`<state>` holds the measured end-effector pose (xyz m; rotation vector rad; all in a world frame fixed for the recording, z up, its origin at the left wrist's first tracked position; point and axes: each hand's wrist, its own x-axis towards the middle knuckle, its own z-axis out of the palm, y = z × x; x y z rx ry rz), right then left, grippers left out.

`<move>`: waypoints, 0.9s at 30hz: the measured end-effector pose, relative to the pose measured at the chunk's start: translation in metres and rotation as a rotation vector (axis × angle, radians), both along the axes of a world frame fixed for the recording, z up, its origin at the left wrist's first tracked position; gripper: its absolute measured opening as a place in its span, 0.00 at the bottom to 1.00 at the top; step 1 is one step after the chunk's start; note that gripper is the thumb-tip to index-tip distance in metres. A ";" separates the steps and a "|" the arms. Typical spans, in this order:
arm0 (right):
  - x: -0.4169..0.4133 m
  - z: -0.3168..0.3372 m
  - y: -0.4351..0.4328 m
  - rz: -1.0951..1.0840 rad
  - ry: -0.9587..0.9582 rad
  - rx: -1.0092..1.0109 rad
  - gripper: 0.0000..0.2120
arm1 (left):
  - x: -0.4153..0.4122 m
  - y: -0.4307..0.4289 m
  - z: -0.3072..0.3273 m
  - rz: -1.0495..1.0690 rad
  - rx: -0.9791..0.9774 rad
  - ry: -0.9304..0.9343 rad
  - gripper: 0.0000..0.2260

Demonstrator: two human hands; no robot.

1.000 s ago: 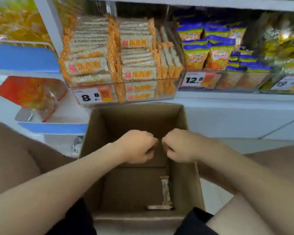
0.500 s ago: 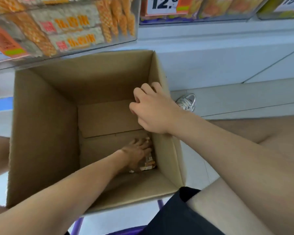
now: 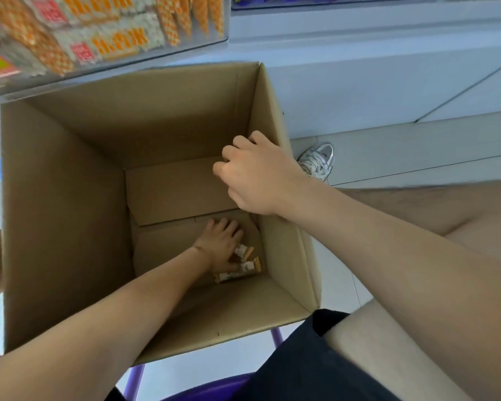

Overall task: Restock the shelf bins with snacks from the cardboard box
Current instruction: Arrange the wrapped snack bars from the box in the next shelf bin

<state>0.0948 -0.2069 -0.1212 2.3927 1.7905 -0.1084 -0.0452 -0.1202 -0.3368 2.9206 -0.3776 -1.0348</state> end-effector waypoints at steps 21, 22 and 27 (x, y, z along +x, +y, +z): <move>0.000 -0.004 0.001 -0.008 0.043 0.012 0.08 | 0.001 0.029 -0.012 0.092 0.058 -0.094 0.37; 0.000 -0.004 0.002 -0.009 0.049 0.003 0.08 | 0.003 0.030 -0.011 0.112 0.050 -0.088 0.36; 0.001 -0.003 0.002 -0.017 0.054 -0.070 0.03 | 0.009 0.040 -0.001 0.273 0.039 -0.033 0.25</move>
